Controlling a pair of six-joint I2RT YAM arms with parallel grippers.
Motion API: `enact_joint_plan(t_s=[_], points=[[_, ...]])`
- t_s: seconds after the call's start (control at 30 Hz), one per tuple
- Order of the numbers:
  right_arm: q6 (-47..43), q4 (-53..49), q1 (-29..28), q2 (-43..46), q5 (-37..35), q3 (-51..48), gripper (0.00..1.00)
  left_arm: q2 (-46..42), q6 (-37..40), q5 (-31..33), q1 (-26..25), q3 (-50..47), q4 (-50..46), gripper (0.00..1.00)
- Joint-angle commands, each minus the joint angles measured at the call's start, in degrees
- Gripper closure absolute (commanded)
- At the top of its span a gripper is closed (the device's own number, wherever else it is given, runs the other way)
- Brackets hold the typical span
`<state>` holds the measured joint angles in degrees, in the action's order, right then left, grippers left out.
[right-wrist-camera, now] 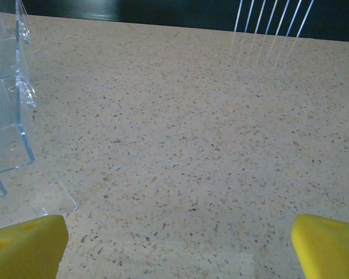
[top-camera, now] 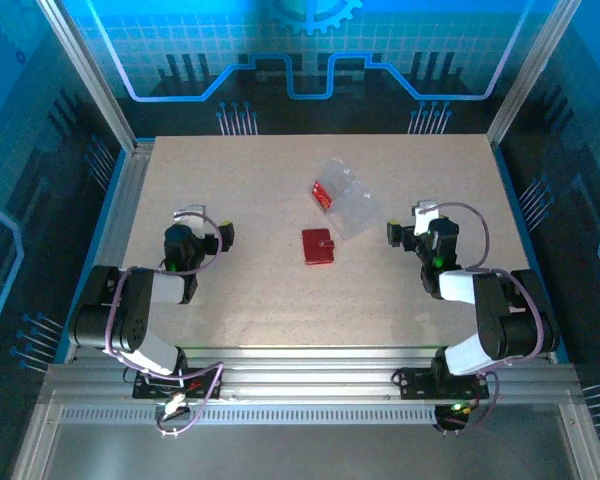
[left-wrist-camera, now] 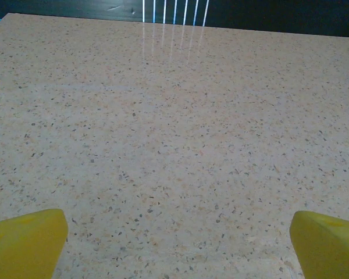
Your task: Put the credit cards into the card holder
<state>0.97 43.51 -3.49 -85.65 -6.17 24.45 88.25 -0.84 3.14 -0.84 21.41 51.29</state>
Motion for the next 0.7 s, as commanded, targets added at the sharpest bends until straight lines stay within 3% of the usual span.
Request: enact_joint_plan(t_s=[0.0, 0.67], points=[[-1.29, 0.13, -0.78, -0.57, 0.17, 0.10, 0.00, 0.36, 1.89, -0.57, 0.42, 0.77, 0.79, 0.01], [-1.58, -0.62, 0.56, -0.57, 5.27, 0.51, 0.00, 0.42, 0.84, 1.06, 0.83, 0.70, 0.84, 0.01]])
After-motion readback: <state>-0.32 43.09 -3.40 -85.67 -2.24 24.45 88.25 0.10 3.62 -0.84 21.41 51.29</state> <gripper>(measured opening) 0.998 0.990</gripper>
